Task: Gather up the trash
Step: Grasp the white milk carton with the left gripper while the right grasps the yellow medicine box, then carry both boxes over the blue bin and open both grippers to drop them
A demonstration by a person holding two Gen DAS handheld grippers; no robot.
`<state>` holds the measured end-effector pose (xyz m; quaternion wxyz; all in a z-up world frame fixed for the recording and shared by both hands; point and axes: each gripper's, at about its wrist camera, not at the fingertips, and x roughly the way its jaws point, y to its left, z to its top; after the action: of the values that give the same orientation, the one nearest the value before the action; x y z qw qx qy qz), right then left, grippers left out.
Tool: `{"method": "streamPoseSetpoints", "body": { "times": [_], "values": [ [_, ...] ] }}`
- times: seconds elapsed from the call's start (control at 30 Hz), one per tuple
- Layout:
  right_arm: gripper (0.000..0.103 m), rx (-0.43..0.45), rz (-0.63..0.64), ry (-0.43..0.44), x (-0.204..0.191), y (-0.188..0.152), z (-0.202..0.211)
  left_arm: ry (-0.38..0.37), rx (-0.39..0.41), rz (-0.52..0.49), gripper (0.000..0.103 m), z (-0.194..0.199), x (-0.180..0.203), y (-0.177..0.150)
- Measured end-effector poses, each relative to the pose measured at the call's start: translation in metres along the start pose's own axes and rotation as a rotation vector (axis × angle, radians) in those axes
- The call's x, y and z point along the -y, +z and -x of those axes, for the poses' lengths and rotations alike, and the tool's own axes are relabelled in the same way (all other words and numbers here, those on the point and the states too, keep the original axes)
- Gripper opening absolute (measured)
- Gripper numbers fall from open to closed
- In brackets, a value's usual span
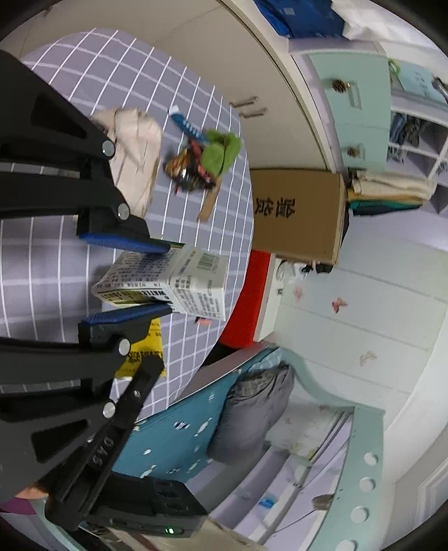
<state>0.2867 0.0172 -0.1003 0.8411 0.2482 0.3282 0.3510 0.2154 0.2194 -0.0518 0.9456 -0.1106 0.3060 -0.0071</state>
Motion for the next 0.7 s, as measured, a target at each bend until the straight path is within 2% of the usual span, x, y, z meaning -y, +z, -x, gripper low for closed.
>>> {"method": "streamPoseSetpoints", "body": {
  "times": [0.13, 0.33, 0.53, 0.7],
  "values": [
    [0.003, 0.069, -0.009, -0.032, 0.019, 0.003, 0.043, -0.059, -0.036, -0.028, 0.029, -0.007, 0.035, -0.01],
    [0.002, 0.229, -0.071, -0.09, 0.065, -0.002, 0.137, -0.193, -0.098, -0.091, 0.029, -0.021, 0.101, -0.025],
    [0.002, 0.366, -0.132, -0.232, 0.124, -0.028, 0.232, -0.325, -0.197, -0.19, 0.029, -0.048, 0.185, -0.059],
    [0.003, 0.413, -0.192, -0.356, 0.169, -0.055, 0.279, -0.413, -0.294, -0.261, 0.029, -0.075, 0.251, -0.098]
  ]
}}
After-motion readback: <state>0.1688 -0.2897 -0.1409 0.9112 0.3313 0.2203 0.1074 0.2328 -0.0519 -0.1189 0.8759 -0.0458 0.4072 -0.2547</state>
